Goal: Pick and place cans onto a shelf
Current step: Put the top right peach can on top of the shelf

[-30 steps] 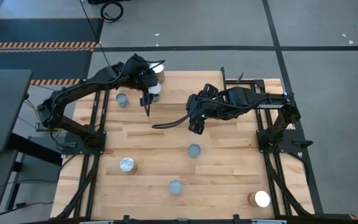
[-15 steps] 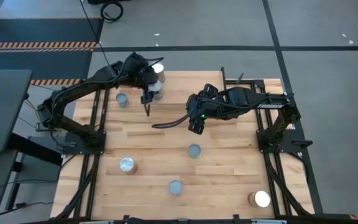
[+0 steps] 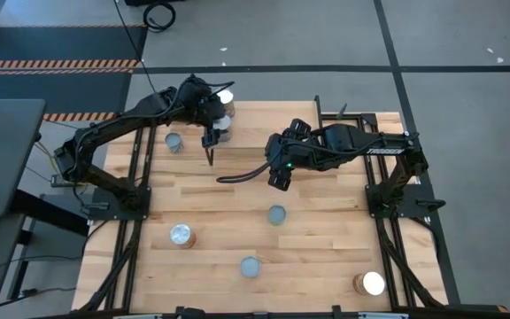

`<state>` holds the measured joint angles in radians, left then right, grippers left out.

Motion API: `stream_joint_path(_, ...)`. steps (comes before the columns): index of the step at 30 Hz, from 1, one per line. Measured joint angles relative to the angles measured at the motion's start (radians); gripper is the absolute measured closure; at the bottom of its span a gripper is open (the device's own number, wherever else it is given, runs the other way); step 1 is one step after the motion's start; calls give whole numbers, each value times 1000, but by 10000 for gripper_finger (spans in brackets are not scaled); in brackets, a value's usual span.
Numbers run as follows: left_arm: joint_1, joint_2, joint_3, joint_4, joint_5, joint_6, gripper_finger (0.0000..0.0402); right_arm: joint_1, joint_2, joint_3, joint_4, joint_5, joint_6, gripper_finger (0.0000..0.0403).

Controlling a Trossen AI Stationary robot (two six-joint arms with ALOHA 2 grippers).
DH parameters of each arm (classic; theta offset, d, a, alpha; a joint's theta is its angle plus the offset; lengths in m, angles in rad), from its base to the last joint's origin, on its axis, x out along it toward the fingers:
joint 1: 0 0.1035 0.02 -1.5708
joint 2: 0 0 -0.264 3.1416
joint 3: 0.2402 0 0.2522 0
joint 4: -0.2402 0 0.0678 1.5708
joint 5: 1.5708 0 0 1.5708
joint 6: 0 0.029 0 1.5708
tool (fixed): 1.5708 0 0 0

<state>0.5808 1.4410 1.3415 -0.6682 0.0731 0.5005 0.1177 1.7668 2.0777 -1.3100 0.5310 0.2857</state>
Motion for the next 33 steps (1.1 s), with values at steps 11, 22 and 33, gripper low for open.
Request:
stream_joint_path(11, 0, 0, 0, 6, -15, 13, 48, 2, 0, 0, 5, 2, 7, 80)
stream_joint_path(22, 0, 0, 0, 3, -27, 8, 49, 2, 0, 0, 8, -5, 8, 80)
stream_joint_path(33, 1, 0, 0, -2, 19, -23, 75, 2, 0, 0, 8, -22, 27, 83)
